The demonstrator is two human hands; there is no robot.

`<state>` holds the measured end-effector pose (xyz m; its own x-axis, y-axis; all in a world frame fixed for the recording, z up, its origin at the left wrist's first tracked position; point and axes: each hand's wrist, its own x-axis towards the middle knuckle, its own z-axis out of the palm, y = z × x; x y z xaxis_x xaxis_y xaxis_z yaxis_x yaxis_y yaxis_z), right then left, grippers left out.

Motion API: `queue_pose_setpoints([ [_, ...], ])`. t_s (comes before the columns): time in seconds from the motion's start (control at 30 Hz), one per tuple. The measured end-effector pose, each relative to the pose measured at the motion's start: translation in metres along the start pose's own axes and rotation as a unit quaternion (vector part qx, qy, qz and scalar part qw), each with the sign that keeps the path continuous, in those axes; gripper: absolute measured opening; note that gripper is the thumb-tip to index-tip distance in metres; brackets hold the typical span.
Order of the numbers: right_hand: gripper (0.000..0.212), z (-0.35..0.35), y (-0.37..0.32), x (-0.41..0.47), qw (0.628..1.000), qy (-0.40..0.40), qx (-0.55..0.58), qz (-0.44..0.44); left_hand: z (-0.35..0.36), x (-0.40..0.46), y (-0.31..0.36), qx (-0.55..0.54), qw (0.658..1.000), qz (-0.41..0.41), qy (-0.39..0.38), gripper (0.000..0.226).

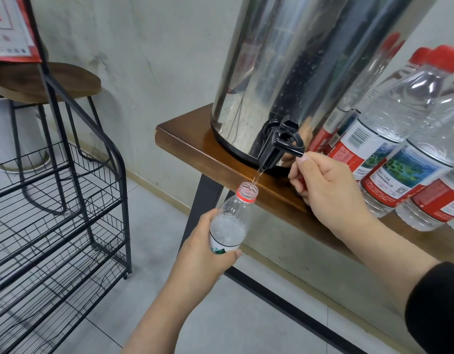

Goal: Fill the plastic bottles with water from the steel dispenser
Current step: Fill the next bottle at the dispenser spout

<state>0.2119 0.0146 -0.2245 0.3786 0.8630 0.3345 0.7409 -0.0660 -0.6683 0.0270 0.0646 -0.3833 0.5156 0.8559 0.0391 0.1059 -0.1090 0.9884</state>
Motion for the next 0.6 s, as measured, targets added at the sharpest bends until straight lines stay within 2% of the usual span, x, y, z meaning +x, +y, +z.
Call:
queue_pose_setpoints([
  [0.6,0.042,-0.0002,0.0008,0.0005,1.0,-0.001,-0.001,-0.004,0.0007,0.0015,-0.0041,0.011,1.0,0.004,-0.004,0.076],
])
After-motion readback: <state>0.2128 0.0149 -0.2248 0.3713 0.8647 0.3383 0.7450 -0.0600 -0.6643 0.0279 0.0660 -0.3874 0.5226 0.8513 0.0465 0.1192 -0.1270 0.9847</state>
